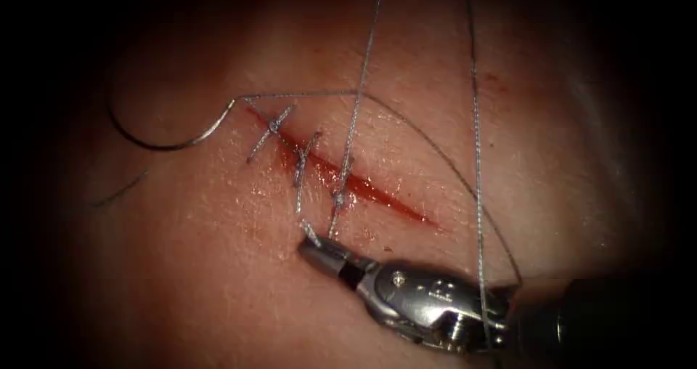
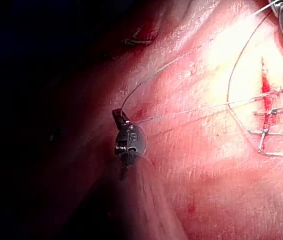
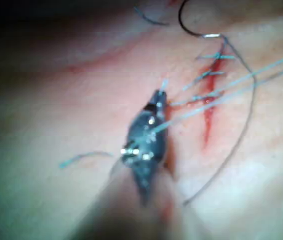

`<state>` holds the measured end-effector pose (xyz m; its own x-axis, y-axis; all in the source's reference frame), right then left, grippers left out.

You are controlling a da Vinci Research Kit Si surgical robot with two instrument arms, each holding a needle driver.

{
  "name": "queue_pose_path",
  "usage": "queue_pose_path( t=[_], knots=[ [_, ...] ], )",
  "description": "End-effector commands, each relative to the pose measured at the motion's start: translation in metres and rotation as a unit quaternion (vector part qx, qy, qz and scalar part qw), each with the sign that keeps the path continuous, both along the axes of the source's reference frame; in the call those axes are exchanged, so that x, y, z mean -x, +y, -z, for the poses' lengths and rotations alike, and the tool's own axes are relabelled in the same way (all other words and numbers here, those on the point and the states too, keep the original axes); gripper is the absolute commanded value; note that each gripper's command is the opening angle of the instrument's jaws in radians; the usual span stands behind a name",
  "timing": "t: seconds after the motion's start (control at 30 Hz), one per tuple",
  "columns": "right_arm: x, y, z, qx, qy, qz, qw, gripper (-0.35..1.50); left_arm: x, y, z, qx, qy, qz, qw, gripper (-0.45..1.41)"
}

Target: Wound Closure

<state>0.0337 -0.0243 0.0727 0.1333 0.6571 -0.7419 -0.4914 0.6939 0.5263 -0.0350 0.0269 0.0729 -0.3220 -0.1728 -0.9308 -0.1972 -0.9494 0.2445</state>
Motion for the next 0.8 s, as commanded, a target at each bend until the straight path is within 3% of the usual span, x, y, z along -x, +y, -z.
queue_pose_path(
  t=[0.03,0.37,0.5,0.67,0.8],
  knots=[
    [-0.0009,-0.0011,-0.0003,-0.002,0.003,0.003,1.000,-0.35,0.0007,0.0009,-0.0006,0.001,0.000,0.002,1.000,-0.45],
    [-0.0011,-0.0018,-0.0011,0.003,0.000,0.020,1.000,-0.35,0.0034,0.0032,-0.0028,0.017,0.019,0.018,1.000,-0.45],
    [-0.0014,-0.0032,-0.0017,0.004,0.001,0.041,0.999,-0.35,0.0046,0.0038,-0.0039,0.028,0.029,0.024,0.999,-0.45],
    [-0.0023,-0.0058,-0.0015,0.004,0.005,0.078,0.997,-0.35,0.0043,0.0052,-0.0045,0.035,0.034,0.025,0.999,-0.45],
    [-0.0029,-0.0062,-0.0012,0.006,0.005,0.086,0.996,-0.35,0.0043,0.0052,-0.0049,0.037,0.036,0.025,0.998,-0.45]
  ],
)
